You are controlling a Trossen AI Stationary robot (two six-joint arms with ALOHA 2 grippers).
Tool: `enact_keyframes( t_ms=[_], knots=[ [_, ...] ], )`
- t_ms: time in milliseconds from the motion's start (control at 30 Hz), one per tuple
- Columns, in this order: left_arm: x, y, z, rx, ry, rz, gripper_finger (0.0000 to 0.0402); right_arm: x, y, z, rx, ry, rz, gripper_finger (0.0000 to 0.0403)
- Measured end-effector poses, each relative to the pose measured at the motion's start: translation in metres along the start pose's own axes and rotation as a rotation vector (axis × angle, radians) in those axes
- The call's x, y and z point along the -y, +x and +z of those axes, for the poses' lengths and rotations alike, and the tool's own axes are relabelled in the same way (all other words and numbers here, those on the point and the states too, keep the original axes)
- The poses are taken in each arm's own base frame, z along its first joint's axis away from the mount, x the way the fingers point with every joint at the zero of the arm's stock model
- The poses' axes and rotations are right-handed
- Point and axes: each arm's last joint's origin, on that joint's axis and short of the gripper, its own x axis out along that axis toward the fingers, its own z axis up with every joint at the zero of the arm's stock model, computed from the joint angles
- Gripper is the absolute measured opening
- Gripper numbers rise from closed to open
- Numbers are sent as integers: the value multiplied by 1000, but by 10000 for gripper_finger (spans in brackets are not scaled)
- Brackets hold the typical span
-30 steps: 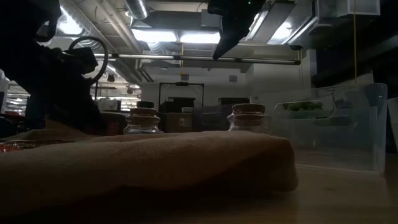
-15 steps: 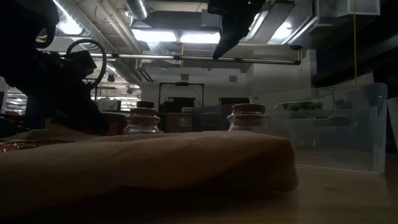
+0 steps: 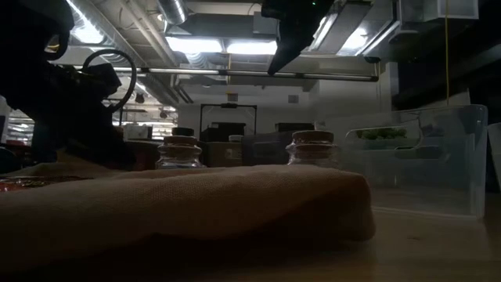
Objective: Sort spices by type
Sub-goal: Put the top red seasoning can into the left transparent bin
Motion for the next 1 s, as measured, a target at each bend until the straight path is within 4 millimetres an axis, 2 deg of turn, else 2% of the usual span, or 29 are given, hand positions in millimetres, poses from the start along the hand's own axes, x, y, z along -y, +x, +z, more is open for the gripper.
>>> enact_keyframes(
  t_ms=[200, 367, 567, 800, 1000],
  knots=[
    [3, 0, 1, -10, -5, -30, 201, 0, 0, 0, 0, 0, 0, 186],
    [18, -5, 15, -17, 75, -86, 204, 0, 0, 0, 0, 0, 0, 186],
    [38, -22, 47, 15, 161, -171, 202, 0, 0, 0, 0, 0, 0, 186],
    [39, -41, 94, 49, 216, -206, 205, 0, 0, 0, 0, 0, 0, 186],
    [36, -41, 120, 45, 265, -251, 205, 0, 0, 0, 1, 0, 0, 186]
  ],
)
